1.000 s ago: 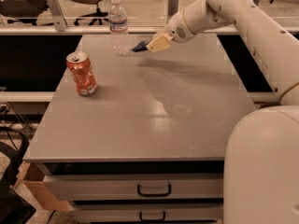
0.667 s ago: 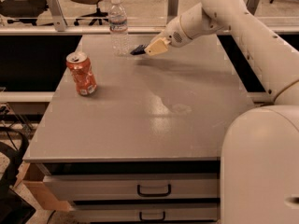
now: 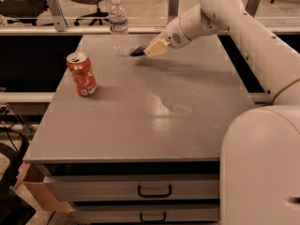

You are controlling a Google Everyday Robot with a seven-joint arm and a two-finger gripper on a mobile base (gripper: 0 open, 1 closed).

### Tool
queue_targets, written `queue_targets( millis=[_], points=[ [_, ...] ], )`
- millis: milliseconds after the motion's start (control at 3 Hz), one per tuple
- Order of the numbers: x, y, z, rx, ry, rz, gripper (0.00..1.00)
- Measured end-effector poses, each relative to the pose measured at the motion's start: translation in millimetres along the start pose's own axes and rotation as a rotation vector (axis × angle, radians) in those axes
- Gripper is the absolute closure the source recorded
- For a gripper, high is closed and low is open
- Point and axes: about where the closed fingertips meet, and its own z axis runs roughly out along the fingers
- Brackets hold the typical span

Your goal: Move rxbar blueberry near water bottle

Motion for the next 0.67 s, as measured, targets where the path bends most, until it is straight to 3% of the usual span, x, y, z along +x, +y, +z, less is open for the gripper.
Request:
queue_targets(
  millis=[333,667],
  points=[
    [0.5,1.9,5.3,-0.008,0.002,0.0,0.27],
    [0.8,2.9,8.3,-0.013,0.003,0.001,0.04]
  ],
)
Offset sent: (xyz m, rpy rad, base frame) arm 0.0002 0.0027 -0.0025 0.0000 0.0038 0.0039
